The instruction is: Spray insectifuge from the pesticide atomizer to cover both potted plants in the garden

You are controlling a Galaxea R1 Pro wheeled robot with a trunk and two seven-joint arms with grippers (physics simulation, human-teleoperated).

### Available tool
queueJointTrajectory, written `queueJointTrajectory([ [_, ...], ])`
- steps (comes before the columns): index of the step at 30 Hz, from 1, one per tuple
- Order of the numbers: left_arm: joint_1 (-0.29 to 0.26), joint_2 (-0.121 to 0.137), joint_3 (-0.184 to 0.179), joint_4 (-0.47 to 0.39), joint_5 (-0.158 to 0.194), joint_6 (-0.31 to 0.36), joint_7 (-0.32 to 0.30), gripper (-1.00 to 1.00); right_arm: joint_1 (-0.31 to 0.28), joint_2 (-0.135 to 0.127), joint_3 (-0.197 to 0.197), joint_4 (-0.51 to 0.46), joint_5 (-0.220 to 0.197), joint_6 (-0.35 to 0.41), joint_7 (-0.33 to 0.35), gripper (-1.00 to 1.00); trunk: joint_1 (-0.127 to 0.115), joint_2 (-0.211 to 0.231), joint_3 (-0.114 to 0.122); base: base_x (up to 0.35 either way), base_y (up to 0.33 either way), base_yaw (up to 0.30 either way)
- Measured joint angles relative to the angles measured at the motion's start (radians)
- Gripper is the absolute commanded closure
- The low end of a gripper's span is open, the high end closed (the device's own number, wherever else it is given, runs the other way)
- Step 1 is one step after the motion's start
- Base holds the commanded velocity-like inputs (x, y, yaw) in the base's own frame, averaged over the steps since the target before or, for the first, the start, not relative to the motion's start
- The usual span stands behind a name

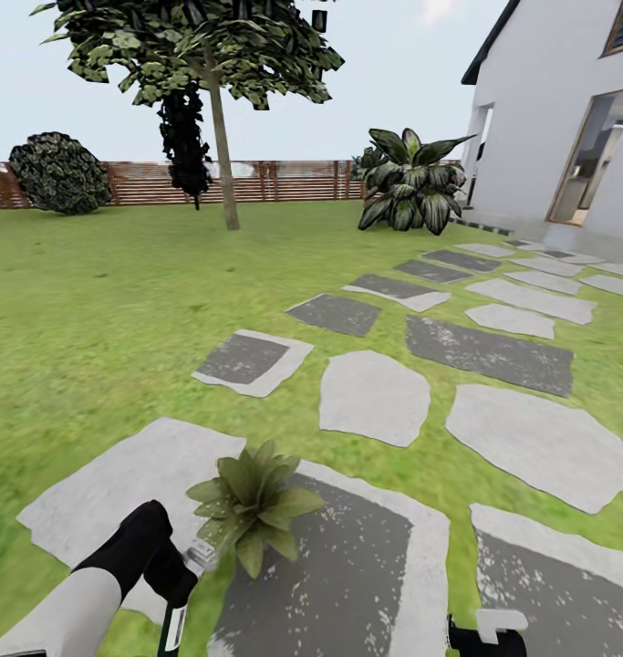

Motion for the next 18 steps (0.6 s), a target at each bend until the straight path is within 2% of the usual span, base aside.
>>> queueJointTrajectory([
  [6, 0.0, 0.005, 0.001, -0.001, 0.0, 0.001, 0.003, 1.0, 0.0, 0.0, 0.0, 0.0, 0.0, 0.0, 0.0, -1.0, 0.0, 0.0, 0.0, 0.0, -0.275, 0.039],
  [14, 0.005, 0.006, 0.003, 0.0, -0.001, 0.001, 0.009, 1.0, 0.0, 0.0, 0.0, 0.0, 0.0, 0.0, 0.0, -1.0, 0.0, 0.0, 0.0, 0.0, -0.275, 0.259],
  [18, 0.014, 0.005, 0.009, 0.001, 0.0, 0.0, 0.047, 1.0, 0.0, 0.0, 0.0, 0.001, 0.0, 0.0, 0.0, -1.0, 0.0, 0.0, 0.0, 0.0, -0.275, 0.24],
])
